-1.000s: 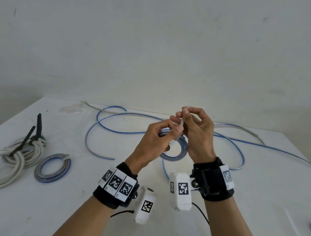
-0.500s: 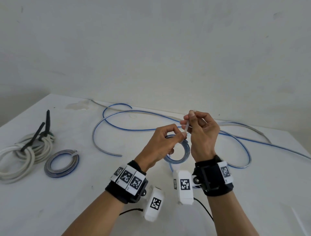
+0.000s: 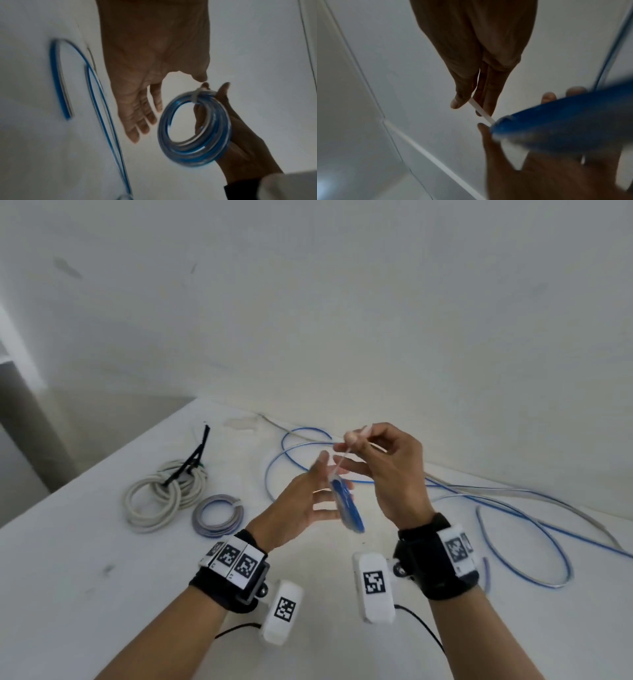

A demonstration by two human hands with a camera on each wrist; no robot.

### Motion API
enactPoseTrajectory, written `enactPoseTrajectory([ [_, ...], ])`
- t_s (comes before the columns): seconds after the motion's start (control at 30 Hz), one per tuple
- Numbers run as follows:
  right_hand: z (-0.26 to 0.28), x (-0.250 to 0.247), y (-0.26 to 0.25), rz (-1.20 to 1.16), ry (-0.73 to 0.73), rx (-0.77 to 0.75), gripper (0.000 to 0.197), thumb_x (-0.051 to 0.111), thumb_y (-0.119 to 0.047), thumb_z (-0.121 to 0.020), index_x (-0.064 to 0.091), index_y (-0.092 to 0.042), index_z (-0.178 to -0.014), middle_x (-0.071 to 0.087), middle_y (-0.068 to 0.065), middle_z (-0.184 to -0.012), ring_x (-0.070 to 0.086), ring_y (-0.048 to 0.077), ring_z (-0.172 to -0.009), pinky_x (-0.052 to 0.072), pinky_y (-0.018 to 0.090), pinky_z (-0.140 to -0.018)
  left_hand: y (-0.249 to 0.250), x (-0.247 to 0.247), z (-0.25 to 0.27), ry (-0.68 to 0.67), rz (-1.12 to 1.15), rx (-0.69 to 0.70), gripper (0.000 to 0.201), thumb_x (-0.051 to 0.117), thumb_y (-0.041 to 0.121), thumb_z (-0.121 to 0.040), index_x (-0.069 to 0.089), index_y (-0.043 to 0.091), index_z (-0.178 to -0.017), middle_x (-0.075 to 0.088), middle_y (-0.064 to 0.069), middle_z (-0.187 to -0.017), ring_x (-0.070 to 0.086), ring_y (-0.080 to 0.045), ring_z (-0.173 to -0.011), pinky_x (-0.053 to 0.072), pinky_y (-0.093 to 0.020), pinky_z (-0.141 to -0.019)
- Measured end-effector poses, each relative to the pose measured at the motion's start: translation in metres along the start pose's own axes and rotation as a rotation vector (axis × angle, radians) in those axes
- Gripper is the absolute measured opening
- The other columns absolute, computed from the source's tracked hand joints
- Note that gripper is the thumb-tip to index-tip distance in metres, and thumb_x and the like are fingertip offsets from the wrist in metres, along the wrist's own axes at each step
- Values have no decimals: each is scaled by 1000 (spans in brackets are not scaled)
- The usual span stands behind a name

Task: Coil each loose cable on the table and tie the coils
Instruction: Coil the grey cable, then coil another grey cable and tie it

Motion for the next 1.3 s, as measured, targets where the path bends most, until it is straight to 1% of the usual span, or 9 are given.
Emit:
enactPoseTrajectory([
  [0.1,-13,34,13,155,-44,-8,24,86,-9,-79,62,-1,-81,72,15,-76,75,40,-78,63,51,-72,15,-31,25,49,-54,-60,75,51,72,-88,65,11,-130,70,-15,-124,69,-36,-112,57,-52,-90],
  [0.27,-23,87,30,277,-117,11,26,86,-10,-79,63,1,-82,72,18,-76,76,27,-73,63,37,-66,43,-81,77,274,-411,-29,26,67,26,-97,69,9,-116,77,-10,-102,76,-21,-89,62,-39,-84],
  [0.4,-27,126,47,284,-150,63,26,86,-10,-80,61,-2,-81,69,12,-72,72,22,-65,64,39,-67,55,-126,102,370,-570,-45,12,65,11,-97,68,10,-109,76,-13,-102,77,-23,-89,62,-46,-83],
  [0.53,-31,148,88,601,-251,118,37,88,-38,-76,64,-13,-89,72,4,-84,69,19,-72,61,39,-72,59,-157,116,408,-474,-44,19,62,0,-97,66,0,-115,67,-19,-102,76,-28,-85,64,-42,-75],
  [0.63,-20,154,117,786,-459,254,23,82,-40,-82,68,-22,-83,76,10,-88,74,28,-84,62,48,-80,56,-171,122,392,-357,-59,25,65,5,-97,66,1,-121,65,-25,-106,74,-29,-91,63,-43,-77],
  [0.73,-14,157,116,726,-457,293,14,80,-25,-87,71,-19,-78,77,17,-85,76,33,-79,64,50,-75,52,-179,126,389,-242,-80,30,68,12,-95,66,2,-123,66,-30,-118,69,-39,-109,62,-41,-78],
  [0.83,-17,158,111,823,-445,210,17,82,-34,-84,71,-26,-73,77,9,-80,75,29,-77,63,47,-76,50,-184,130,401,-188,-99,28,68,10,-94,67,-1,-120,70,-25,-118,70,-36,-108,62,-39,-79],
  [1.1,-4,159,119,1164,-451,99,30,77,-43,-85,75,-19,-102,71,2,-109,67,25,-100,54,35,-80,41,-191,128,621,-621,-122,31,84,0,-78,70,-2,-106,73,-22,-96,73,-34,-89,63,-48,-78],
  [1.3,-2,151,117,1187,-420,45,33,60,-43,-99,69,-17,-116,66,5,-123,61,28,-113,50,38,-90,42,-171,115,666,-1113,-93,33,84,24,-81,73,9,-108,71,-7,-100,69,-24,-94,54,-29,-81],
])
Point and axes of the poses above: each hand's wrist, its own z-axis away from the middle knuckle, its own x-axis out of the palm, y = z × x, the point moved 2 cm from there along -z, towards the middle knuckle
